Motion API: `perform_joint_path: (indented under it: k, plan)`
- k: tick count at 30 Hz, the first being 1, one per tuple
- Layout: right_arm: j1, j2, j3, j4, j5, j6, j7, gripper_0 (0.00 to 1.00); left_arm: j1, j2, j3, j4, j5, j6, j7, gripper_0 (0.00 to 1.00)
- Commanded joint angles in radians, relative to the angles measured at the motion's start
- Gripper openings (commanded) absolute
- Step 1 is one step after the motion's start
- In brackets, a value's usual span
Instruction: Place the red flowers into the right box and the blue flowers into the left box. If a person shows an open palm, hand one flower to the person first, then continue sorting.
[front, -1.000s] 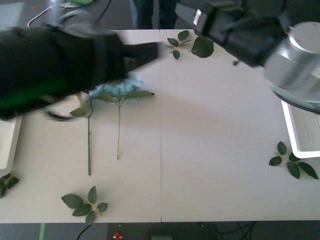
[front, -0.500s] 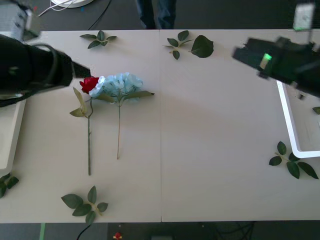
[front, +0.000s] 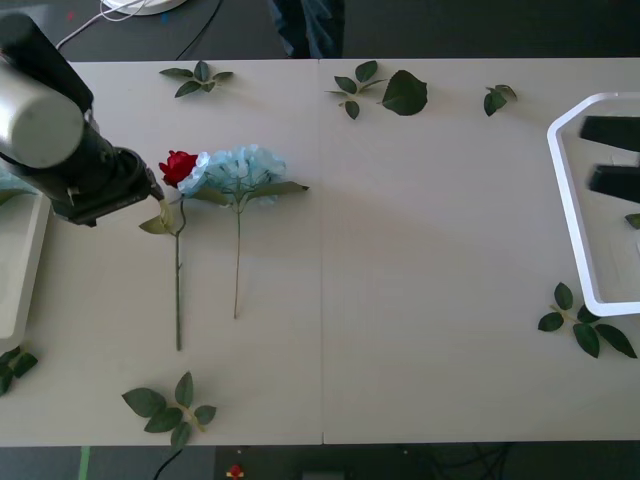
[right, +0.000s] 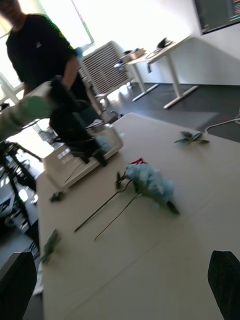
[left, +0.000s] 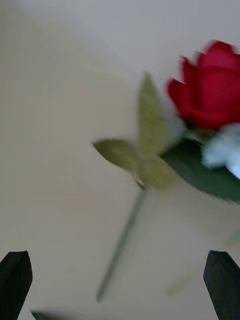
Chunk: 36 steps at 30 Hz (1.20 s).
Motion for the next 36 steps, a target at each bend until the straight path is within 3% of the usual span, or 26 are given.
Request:
perform_joint_path:
  k: [1, 12, 32, 33, 34, 35, 36]
  plan:
    - [0.056, -0.068, -0.097, -0.027, 0.001, 0.096, 0.030, 1.00, -0.059, -0.023, -0.094, 0.089, -0.049, -0.085, -0.089, 1.00]
    - [0.080, -0.070, -0.132, -0.025, -0.006, 0.153, 0.030, 1.00, -0.058, -0.134, -0.158, 0.259, -0.149, -0.210, -0.265, 1.00]
    - [0.080, -0.070, -0.132, -0.025, -0.006, 0.153, 0.030, 1.00, -0.055, -0.215, -0.261, 0.388, -0.261, -0.382, -0.271, 1.00]
    - [0.080, -0.070, -0.132, -0.025, -0.006, 0.153, 0.030, 1.00, -0.055, -0.215, -0.261, 0.391, -0.266, -0.388, -0.271, 0.95]
    - [0.080, -0.070, -0.132, -0.025, -0.006, 0.153, 0.030, 1.00, -0.055, -0.215, -0.261, 0.392, -0.266, -0.391, -0.270, 0.74]
    - [0.080, -0.070, -0.132, -0.025, -0.006, 0.153, 0.030, 1.00, -0.055, -0.215, -0.261, 0.392, -0.266, -0.391, -0.268, 0.61]
    - [0.080, -0.070, -0.132, -0.025, -0.006, 0.153, 0.030, 1.00, -0.055, -0.215, -0.261, 0.392, -0.266, -0.391, -0.267, 0.34]
